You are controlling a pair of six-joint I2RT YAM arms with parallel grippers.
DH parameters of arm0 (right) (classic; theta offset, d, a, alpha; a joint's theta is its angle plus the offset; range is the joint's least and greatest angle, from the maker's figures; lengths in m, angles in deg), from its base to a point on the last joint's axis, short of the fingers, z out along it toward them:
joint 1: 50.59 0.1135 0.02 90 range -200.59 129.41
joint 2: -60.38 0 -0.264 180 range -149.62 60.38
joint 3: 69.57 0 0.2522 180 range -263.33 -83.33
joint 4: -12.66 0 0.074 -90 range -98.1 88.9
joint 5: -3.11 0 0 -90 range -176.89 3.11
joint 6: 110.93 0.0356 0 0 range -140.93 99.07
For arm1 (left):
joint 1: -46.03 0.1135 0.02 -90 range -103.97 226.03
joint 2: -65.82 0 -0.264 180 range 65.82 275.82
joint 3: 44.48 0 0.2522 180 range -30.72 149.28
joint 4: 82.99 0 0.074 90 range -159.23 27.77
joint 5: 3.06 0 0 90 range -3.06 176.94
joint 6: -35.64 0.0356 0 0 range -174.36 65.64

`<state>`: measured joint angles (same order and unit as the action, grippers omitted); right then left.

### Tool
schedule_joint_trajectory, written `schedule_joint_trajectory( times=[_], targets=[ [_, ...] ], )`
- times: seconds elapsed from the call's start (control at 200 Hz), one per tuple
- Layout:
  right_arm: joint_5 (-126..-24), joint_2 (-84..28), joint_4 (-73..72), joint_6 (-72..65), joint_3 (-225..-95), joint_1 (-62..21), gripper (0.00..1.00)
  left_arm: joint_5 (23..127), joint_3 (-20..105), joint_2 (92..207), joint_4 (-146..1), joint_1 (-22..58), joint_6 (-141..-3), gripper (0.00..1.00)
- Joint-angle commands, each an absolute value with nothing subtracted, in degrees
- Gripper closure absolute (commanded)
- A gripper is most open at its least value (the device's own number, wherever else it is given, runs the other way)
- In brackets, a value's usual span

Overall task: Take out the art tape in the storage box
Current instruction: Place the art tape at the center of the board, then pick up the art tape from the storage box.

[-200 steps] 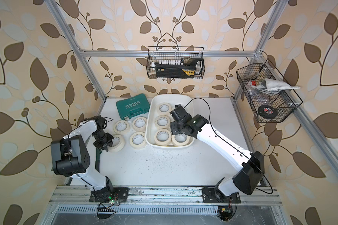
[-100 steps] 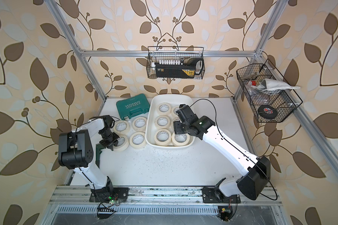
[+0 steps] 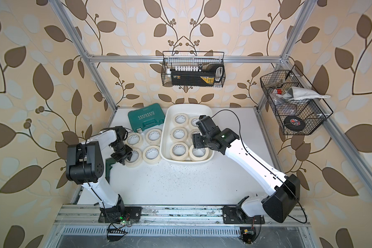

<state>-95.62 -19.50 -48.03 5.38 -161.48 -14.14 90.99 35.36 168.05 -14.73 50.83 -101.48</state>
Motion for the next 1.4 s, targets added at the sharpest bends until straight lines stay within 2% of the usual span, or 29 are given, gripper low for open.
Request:
schedule_joint_trajectory(
  times=[0.0,0.17,0.195,0.315,0.345,0.415,0.445,0.625,0.72,0.795,1.135,1.394],
  targets=[
    [-95.07,-18.37,-48.47,5.13,-160.31,-14.41,0.32,92.05,36.34,167.91,-13.8,50.52,-102.11,0.56],
    [-94.54,-18.46,-48.71,5.26,-160.63,-14.41,0.31,91.77,36.86,165.71,-12.91,50.07,-101.07,0.55],
    [-94.62,-18.51,-48.88,5.22,-160.75,-14.44,0.32,91.56,37.06,165.45,-12.62,50.07,-100.95,0.49],
    [-94.54,-18.64,-49.51,5.13,-161.2,-14.47,0.31,90.39,38.31,163.74,-11.1,50.02,-99.21,0.4],
    [-94.49,-18.75,-49.69,5.13,-161.28,-14.5,0.31,90.32,38.51,162.95,-10.8,49.99,-99.02,0.34],
    [-94.08,-19.14,-50.0,4.93,-161.41,-14.6,0.31,89.58,38.99,160.71,-10.5,49.98,-97.78,0.31],
    [-93.65,-19.52,-50.17,4.67,-161.6,-14.59,0.3,89.29,39.23,159.77,-10.27,49.9,-97.25,0.26],
    [-91.24,-23.38,-51.9,3.62,-163.72,-14.73,0.3,88.79,41.37,153.47,-7.8,49.29,-95.15,0.16],
    [-89.98,-25.48,-51.89,3.01,-164.76,-14.74,0.3,87.74,42.57,149.63,-6.68,49.17,-94.06,0.13],
    [-89.31,-27.44,-51.81,2.55,-165.64,-14.8,0.3,85.96,43.31,145.51,-6.96,48.64,-92.17,0.01],
    [-86.03,-39.04,-51.96,-1.16,-172.14,-14.56,0.3,75.11,48.24,135.63,-7.3,48.23,-82.63,0.01],
    [-86.18,-46.53,-52.87,-4.04,-177.73,-13.61,0.32,57.74,46.85,133.43,-10.31,47.79,-77.47,0.01]
  ],
)
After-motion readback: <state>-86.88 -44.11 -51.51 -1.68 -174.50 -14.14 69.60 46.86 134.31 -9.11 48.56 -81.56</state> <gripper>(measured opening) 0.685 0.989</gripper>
